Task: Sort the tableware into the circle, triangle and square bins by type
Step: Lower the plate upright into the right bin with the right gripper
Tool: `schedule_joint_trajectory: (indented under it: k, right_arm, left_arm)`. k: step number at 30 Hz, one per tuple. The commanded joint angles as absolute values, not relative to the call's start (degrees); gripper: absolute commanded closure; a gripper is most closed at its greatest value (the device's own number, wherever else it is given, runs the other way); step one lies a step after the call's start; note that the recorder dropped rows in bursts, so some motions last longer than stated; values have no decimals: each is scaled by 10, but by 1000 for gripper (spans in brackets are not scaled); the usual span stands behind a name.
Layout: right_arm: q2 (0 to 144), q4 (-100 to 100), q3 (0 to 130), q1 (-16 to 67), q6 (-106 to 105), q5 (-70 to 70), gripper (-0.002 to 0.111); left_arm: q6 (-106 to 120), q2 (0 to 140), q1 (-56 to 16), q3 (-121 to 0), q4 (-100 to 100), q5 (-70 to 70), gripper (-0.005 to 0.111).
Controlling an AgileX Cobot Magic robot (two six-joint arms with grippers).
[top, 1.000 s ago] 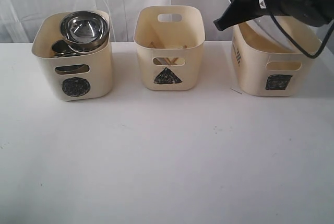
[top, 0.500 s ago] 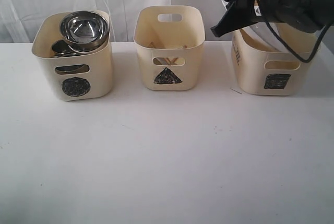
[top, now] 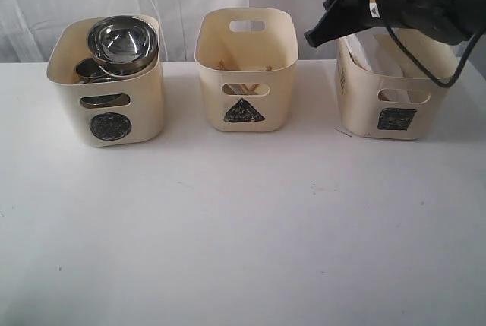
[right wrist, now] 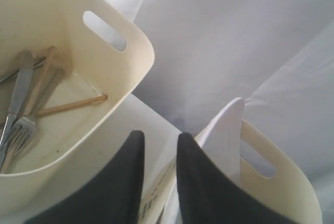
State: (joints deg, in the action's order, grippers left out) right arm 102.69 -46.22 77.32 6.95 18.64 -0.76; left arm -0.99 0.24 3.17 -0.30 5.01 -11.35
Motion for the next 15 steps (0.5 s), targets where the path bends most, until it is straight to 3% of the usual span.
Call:
schedule_joint_trajectory:
  k: [1,9,15]
  right_arm:
    - [1004,-457,776,68,185,-8,86]
    - [944,-452,765,68,248,-38,86]
    - [854,-424,678,68,288,-20,86]
  left_arm:
    - [-12,0,33,0,54,-111,107]
    - [-12,0,33,0,54,-111,107]
    - [-12,0,33,0,54,-111,107]
